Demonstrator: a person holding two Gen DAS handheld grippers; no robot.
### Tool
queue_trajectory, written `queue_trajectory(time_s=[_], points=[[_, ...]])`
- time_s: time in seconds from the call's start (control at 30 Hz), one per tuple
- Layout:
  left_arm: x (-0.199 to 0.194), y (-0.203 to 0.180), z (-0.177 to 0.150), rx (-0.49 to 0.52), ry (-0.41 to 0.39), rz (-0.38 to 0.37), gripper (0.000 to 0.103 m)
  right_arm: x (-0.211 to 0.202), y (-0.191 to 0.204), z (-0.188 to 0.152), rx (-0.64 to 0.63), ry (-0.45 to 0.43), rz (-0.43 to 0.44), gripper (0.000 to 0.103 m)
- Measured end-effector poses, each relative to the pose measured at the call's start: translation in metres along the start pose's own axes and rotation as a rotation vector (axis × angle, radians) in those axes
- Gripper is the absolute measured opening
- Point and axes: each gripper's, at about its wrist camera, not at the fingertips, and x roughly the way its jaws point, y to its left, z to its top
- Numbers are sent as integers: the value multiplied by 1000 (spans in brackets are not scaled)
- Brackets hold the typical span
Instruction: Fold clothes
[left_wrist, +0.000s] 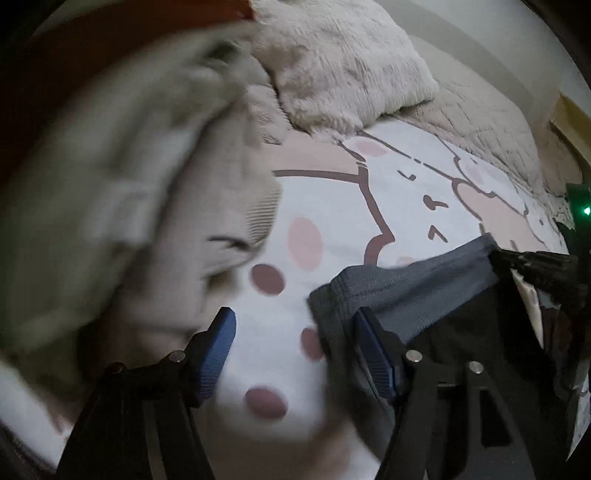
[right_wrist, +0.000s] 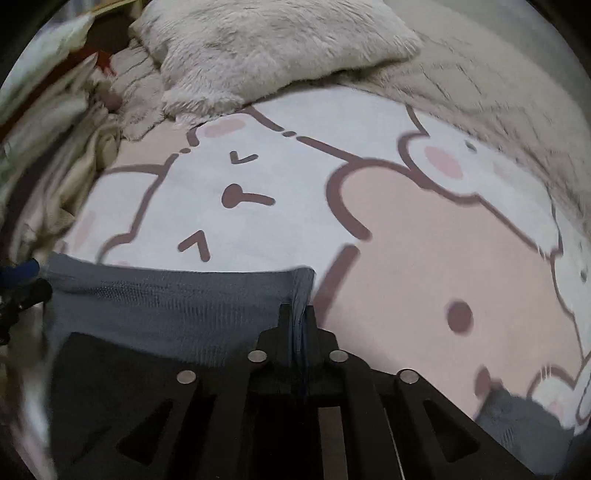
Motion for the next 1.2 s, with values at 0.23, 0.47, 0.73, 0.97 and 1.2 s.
queue_trajectory(time_s=[0.23,0.47,0.73,0.97,1.2], points=[[-78,-46,-65,227,24,-64,66,-124,-38,-57,-10,-124,-28,91],[-163,-149,-185,695,11,-248,66,-209,-29,-211,-212,-6,5,61],[-204,-226,-321,1177,36,-328,66,-251,31,-377,-536,129,53,61],[-171,-229,-329,1095,33,-226,60,-257,68,-426,-719,109,29,61],[-173,-220,-324,1077,139,-284,15,-231,57,-431,-725,163,-51,61]])
